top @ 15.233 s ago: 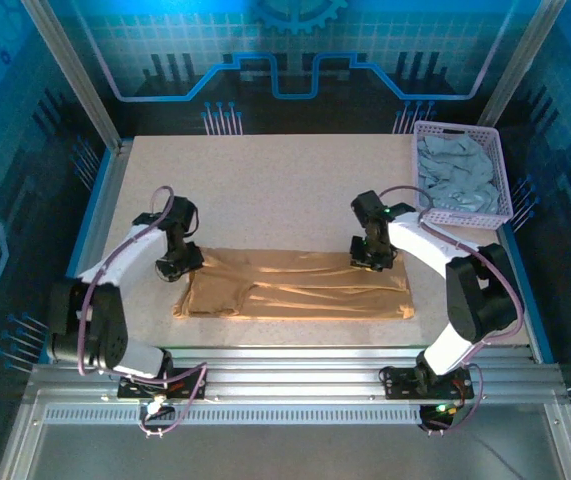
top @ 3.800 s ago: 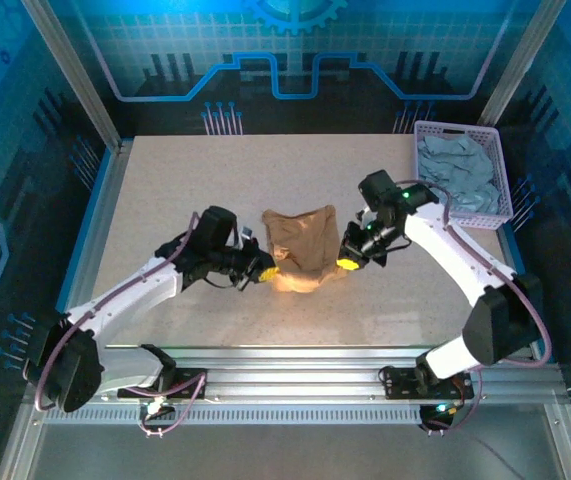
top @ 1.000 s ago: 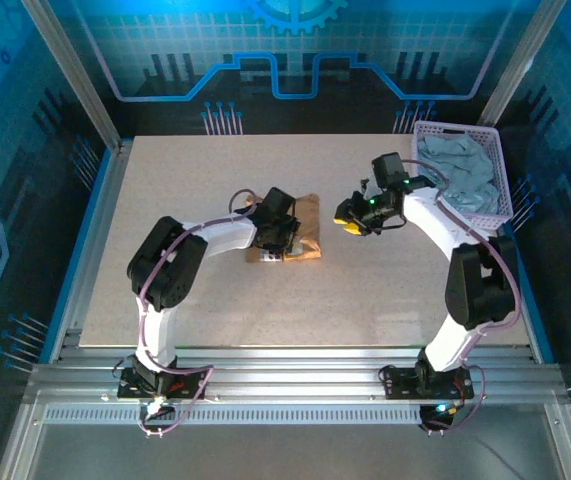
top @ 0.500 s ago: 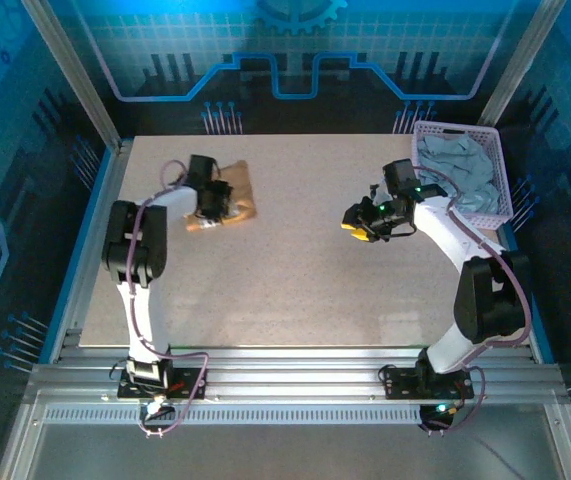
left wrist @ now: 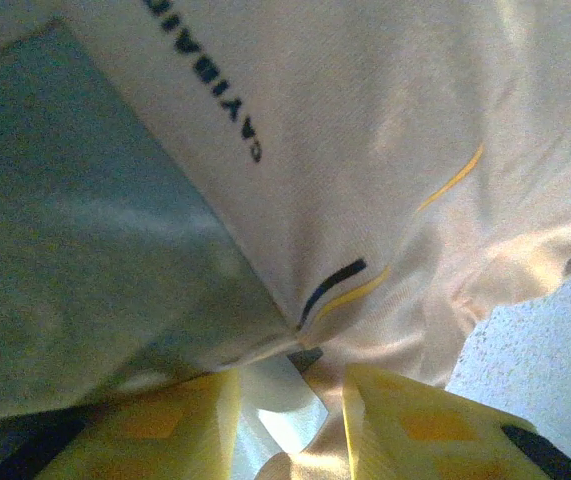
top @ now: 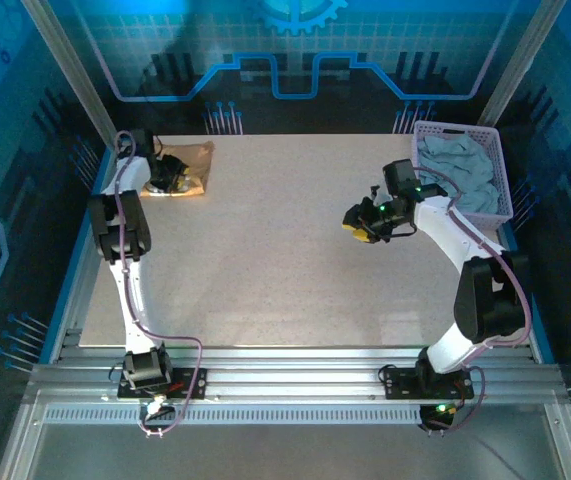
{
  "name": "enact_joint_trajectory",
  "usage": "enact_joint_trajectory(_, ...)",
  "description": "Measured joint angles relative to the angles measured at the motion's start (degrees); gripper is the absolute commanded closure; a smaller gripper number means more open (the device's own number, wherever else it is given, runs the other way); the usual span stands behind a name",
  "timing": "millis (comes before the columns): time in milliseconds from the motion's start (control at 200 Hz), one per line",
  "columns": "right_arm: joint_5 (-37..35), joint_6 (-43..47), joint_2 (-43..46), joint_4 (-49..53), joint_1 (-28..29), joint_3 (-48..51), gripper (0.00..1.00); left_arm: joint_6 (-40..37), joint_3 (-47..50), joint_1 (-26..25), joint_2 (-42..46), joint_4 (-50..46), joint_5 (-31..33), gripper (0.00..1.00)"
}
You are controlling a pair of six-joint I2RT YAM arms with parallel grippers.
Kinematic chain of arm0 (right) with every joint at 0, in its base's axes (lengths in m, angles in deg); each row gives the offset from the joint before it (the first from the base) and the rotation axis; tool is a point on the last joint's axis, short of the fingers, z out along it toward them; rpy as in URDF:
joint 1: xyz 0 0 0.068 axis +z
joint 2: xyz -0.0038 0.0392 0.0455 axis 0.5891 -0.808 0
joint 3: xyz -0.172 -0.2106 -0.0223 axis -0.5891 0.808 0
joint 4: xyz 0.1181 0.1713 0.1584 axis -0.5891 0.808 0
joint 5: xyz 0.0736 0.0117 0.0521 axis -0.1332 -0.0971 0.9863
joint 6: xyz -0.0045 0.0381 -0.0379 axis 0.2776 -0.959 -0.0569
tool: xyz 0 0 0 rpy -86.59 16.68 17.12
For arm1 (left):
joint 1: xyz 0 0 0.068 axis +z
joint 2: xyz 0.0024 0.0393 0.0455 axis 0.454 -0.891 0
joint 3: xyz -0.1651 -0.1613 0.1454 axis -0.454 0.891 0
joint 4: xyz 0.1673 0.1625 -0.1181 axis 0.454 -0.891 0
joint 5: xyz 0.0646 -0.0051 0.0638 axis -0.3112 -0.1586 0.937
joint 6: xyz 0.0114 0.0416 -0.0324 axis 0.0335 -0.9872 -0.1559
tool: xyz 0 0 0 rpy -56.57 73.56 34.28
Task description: Fold and stack the t-shirts
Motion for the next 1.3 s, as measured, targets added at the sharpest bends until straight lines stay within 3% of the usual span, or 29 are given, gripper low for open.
enact_joint_trajectory(165, -0.5, 0.1, -0.6, -0.6, 0.7, -1.0, 0.58, -2.4, -1.6, -0.5, 0.4, -2.7, 1.8, 0.41)
enact_joint_trajectory(295, -1.3, -0.3, 1.1, -5.6, 1.5, -0.5, 0.44, -2.8, 6.5, -1.8, 8.5, -2.8, 4.9, 0.33)
enact_joint_trajectory(330, -1.7, -0.6, 2.6, -7.7, 1.6, 0.2, 0.37, -2.7, 9.2, -2.4, 11.9, -2.7, 5.8, 0.18)
enact_joint_trajectory(350, -2.1, -0.7, 3.8, -9.0, 1.6, 0.7, 0.34, -2.5, 10.4, -2.7, 13.7, -2.6, 6.3, 0.04)
enact_joint_trajectory(365, -2.4, -1.0, 4.4, -9.5, 1.6, 0.8, 0.3, -2.7, 11.3, -3.0, 15.3, -2.7, 6.6, 0.02)
enact_joint_trajectory(405, -3.1, -1.2, 6.7, -11.4, 1.5, 1.1, 0.03, -2.1, 13.7, -4.0, 19.9, -2.6, 7.9, 0.01)
enact_joint_trajectory(425, -3.4, -1.9, 7.6, -12.2, 1.5, 1.1, 0.0, -1.6, 14.7, -4.4, 22.3, -2.6, 8.4, 0.01)
enact_joint_trajectory(565, -5.1, -2.3, 11.8, -16.4, 1.4, -0.7, 0.0, -0.4, 24.2, -7.1, 41.5, 0.6, 12.1, 0.01)
enact_joint_trajectory(725, -9.2, -1.0, 14.5, -14.5, 1.0, -3.8, 0.0, 1.1, 38.0, -7.6, 59.1, 5.1, 14.4, 0.01)
enact_joint_trajectory(855, -16.6, 2.9, 20.1, -8.7, 1.0, -4.5, 0.0, 1.0, 48.9, -9.1, 66.9, 4.5, 18.3, 0.01)
enact_joint_trajectory(960, -27.0, 5.9, 25.0, -3.4, 1.2, -4.2, 0.0, -0.6, 56.7, -13.0, 72.5, 1.3, 28.3, 0.01)
enact_joint_trajectory(1055, -33.7, 11.0, 31.5, -5.5, 0.5, 3.7, 0.0, -6.5, 66.9, -18.3, 81.0, 3.0, 38.1, 0.01)
enact_joint_trajectory(1175, -40.6, 19.3, 38.5, -14.3, 0.4, 22.2, 0.0, -19.5, 85.4, -20.3, 93.9, 13.4, 42.7, 0.01)
enact_joint_trajectory(1300, -44.8, 27.5, 37.7, -22.2, 0.3, 37.0, 0.0, -30.0, 103.3, -20.6, 101.9, 26.3, 43.9, 0.01)
